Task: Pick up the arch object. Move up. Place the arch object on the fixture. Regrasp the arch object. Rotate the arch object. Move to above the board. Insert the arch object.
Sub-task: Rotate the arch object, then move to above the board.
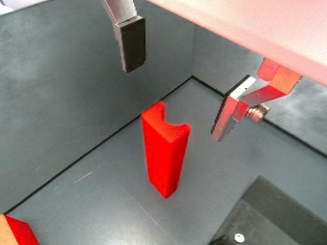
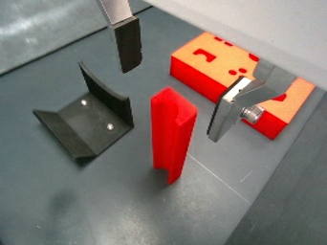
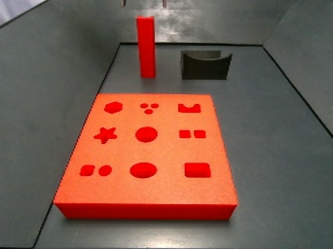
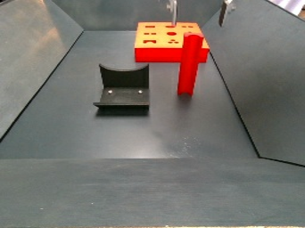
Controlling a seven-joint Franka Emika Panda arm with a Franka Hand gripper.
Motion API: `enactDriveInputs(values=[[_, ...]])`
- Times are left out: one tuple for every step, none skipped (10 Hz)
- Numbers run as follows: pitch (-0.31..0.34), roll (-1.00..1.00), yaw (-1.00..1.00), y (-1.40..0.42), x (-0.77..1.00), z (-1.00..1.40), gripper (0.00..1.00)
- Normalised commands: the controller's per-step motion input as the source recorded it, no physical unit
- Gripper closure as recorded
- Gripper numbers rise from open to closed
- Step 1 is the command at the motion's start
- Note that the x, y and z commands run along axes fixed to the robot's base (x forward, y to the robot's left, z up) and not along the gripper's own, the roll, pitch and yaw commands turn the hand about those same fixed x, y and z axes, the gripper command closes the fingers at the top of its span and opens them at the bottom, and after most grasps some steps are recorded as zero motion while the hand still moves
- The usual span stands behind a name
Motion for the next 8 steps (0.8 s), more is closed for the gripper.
enactDriveInputs(values=[[-0.002,-0.02,0.07,0.01,0.03,-1.0,0.0],[-0.015,-0.01,0.06,0.01,0.03,-0.99,0.0],[-0.039,0.01,0.04,0.01,0.02,-0.78,0.0],[-0.049,0.03,0.04,0.01,0.01,-0.62,0.0],[-0.05,0.05,0.03,0.01,0.01,-0.41,0.0],[-0.051,0.06,0.03,0.01,0.01,-0.26,0.0],[-0.047,0.08,0.02,0.0,0.0,0.0,1.0],[0.034,0.18,-0.02,0.12,0.0,1.0,1.0]])
